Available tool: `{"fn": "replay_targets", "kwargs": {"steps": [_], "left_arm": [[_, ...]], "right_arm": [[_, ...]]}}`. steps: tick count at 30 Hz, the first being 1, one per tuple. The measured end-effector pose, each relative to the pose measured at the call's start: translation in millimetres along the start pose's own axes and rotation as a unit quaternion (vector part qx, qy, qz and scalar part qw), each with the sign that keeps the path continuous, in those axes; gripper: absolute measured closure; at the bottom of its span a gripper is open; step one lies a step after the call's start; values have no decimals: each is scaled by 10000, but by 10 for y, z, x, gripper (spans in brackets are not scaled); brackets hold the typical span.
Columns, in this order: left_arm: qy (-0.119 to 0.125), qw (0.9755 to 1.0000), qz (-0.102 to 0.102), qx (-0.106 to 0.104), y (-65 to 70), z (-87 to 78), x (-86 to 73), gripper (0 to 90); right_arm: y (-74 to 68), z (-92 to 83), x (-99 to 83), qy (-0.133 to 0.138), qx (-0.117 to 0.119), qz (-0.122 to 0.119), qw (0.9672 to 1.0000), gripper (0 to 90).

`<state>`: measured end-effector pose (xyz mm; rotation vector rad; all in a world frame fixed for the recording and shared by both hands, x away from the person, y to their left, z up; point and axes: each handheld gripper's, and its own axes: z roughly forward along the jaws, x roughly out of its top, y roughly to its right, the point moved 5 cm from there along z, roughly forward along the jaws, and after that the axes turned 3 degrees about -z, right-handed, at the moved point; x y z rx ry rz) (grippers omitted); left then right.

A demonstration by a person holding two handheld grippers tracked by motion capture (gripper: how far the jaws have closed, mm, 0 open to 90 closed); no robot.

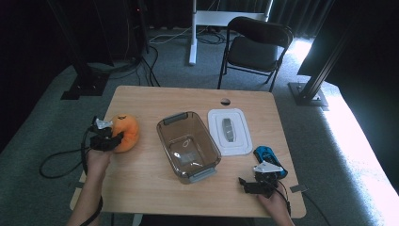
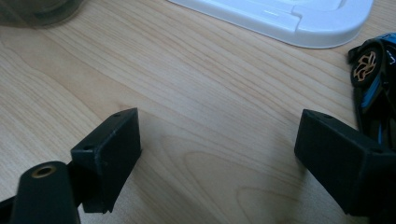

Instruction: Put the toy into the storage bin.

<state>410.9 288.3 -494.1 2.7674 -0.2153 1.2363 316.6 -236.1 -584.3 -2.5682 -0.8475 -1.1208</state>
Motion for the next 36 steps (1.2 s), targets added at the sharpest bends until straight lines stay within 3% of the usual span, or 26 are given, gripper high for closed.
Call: {"fn": "replay_targets", "kwargs": {"steps": [10, 13, 20, 27, 30, 36], "left_arm": [[292, 9993, 198, -142, 127, -224, 162, 712], [503, 9978, 327, -273, 224, -372, 287, 712], [721, 9950, 535, -449, 378, -568, 505, 711], [959, 9891, 772, -805, 584, -758, 662, 711], [1012, 9855, 974, -953, 690, -820, 706, 711], [1114, 9794, 1189, -1196, 871, -913, 790, 710]], "right_arm": [[3, 0, 0, 1, -20, 26, 10000, 137], [3, 0, 0, 0, -21, 27, 10000, 137], [4, 0, 0, 2, -21, 23, 10000, 137], [3, 0, 0, -1, -21, 27, 10000, 137], [3, 0, 0, 4, -21, 29, 10000, 137], [3, 0, 0, 3, -22, 28, 10000, 137]]}}
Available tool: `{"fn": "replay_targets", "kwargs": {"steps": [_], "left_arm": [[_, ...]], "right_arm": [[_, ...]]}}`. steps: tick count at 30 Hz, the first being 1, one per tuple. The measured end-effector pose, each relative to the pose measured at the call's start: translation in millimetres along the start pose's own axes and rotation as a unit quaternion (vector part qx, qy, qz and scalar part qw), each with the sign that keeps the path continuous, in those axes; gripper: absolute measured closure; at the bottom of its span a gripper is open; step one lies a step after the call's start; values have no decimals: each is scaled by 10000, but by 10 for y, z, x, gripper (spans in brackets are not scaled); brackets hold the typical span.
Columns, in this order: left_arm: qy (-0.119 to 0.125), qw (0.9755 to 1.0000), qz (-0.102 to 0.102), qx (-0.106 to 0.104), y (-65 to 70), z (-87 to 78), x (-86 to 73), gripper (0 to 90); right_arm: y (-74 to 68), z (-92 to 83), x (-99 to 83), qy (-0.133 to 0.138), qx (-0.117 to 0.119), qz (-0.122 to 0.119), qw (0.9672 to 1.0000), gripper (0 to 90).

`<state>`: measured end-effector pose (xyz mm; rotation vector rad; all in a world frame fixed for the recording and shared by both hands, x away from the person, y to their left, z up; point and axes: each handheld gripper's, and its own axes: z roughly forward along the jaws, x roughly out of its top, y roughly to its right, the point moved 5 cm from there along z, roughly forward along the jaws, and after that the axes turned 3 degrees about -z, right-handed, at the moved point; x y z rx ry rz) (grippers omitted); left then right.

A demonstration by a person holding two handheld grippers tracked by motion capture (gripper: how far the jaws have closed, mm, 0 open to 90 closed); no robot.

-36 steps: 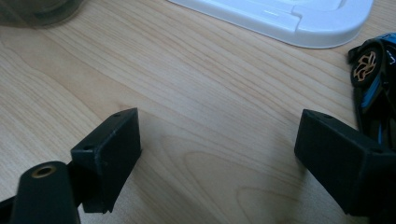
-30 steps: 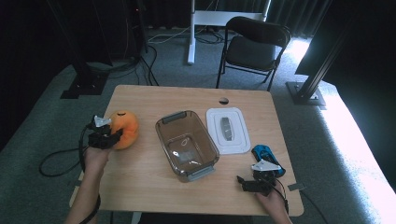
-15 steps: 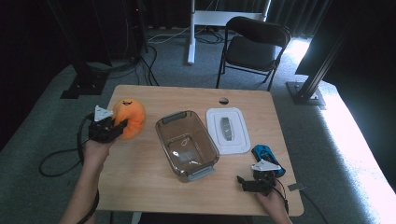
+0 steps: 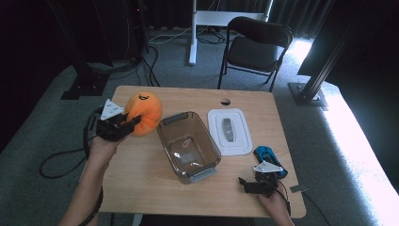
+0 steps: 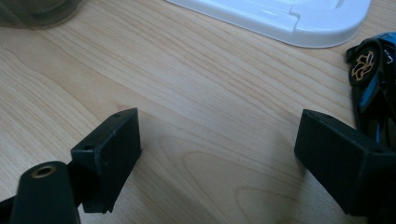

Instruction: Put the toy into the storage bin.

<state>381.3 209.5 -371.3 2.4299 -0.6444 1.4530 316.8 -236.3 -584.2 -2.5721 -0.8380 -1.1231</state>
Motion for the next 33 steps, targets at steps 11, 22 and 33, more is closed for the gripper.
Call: {"fn": "replay_targets", "kwargs": {"steps": [11, 22, 33], "left_arm": [[-16, 9987, 344, -376, 300, 101, 168, 709], [-200, 9956, 563, -728, 549, 343, 197, 708], [-531, 9920, 610, -971, 720, 595, 72, 705]], "right_arm": [[0, 0, 0, 1, 0, -1, 10000, 137], [0, 0, 0, 2, 1, -2, 10000, 137], [0, 0, 0, 1, 2, -7, 10000, 137]]}}
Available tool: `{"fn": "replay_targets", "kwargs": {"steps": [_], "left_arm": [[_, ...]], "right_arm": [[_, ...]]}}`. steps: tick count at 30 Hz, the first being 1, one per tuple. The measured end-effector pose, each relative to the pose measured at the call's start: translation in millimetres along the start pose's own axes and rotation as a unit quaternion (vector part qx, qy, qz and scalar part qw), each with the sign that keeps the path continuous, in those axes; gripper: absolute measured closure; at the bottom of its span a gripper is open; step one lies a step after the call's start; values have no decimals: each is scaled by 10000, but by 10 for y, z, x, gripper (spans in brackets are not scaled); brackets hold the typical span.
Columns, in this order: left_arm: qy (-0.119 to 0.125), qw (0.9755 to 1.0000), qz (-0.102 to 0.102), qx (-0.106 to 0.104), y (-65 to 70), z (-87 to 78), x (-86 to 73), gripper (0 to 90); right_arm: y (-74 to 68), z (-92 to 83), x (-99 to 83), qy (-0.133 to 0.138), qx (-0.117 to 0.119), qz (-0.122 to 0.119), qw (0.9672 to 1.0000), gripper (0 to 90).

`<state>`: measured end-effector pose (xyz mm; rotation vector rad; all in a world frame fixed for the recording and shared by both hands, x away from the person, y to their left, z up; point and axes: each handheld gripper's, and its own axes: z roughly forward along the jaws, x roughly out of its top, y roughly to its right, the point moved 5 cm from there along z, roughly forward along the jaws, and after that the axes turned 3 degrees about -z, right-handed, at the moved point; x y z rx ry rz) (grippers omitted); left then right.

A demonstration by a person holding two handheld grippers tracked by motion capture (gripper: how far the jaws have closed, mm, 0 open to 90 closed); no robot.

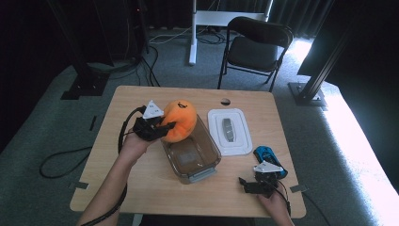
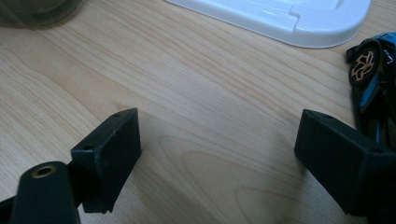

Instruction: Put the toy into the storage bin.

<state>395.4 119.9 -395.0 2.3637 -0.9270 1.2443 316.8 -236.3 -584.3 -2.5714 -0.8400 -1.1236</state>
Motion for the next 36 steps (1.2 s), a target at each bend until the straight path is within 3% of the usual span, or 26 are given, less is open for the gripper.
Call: {"fn": "replay_targets", "kwargs": {"steps": [6, 9, 12, 16, 21, 28, 33, 35, 36], "left_arm": [[-258, 9992, -101, -297, 38, 158, -108, 683], [-390, 9990, 6, -232, 63, 206, -137, 683], [-451, 9985, -44, -309, 79, 239, -149, 671], [-602, 9976, -13, -328, 109, 303, -158, 583], [-680, 9967, -130, -422, 99, 332, -171, 454], [-725, 9961, -172, -473, 102, 384, -172, 403], [-905, 9941, -389, -452, 103, 439, -200, 237], [-842, 9934, -475, -613, 108, 432, -195, 169], [-829, 9936, -489, -589, 108, 429, -190, 156]], "right_arm": [[-1, 0, 0, 1, 0, 6, 10000, 137], [0, 0, 0, -2, 0, -1, 10000, 137], [0, 0, 0, -1, -1, 1, 10000, 137], [0, 0, 0, -1, -2, 1, 10000, 137], [0, 0, 0, -2, -3, 3, 10000, 137], [0, 0, 0, 0, -4, 0, 10000, 137], [-1, -1, 0, -4, -2, 7, 10000, 138], [-1, -1, 0, -4, -2, 6, 10000, 137], [-1, -1, -1, -2, -1, 6, 10000, 137]]}}
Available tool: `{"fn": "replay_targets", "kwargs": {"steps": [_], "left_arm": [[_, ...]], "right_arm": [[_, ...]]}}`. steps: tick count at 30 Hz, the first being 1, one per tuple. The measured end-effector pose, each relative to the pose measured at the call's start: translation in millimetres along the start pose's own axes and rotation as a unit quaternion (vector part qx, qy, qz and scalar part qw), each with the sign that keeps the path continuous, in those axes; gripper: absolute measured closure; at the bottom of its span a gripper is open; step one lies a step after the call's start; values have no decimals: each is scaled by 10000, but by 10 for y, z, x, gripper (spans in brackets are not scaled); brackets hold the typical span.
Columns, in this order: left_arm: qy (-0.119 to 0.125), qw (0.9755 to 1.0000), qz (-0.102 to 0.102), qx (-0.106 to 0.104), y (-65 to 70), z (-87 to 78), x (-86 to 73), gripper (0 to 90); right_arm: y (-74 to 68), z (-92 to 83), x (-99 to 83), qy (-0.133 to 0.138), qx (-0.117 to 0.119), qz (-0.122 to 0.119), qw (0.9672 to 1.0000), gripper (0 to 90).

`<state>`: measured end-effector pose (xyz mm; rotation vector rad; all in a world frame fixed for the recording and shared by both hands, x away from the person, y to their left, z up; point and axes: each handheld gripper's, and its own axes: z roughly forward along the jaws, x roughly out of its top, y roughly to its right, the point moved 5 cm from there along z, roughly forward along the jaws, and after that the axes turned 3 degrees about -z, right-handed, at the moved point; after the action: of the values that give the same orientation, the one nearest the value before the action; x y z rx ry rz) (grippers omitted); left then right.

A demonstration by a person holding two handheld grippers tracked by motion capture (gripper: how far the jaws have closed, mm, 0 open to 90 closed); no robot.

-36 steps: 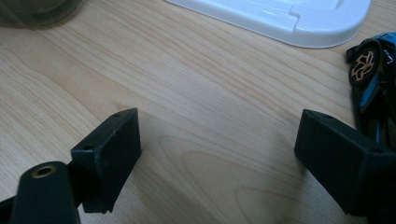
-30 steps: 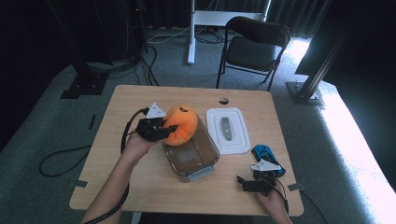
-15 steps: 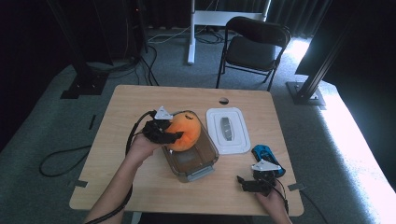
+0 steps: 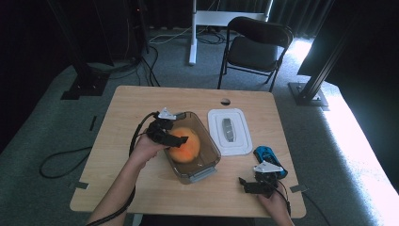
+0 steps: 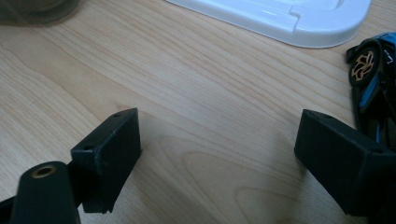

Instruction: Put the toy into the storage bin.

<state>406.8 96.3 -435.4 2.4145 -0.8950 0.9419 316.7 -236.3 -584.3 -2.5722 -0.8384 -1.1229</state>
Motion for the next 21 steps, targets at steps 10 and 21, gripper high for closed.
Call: {"fn": "replay_targets", "kwargs": {"steps": [10, 21], "left_arm": [[189, 9997, -117, 114, -73, -118, -7, 2], [318, 9988, -245, 267, -203, -301, -85, 2]], "right_arm": [[0, 0, 0, -1, 0, 0, 10000, 137], [1, 0, 0, -1, 0, -1, 10000, 137]]}}
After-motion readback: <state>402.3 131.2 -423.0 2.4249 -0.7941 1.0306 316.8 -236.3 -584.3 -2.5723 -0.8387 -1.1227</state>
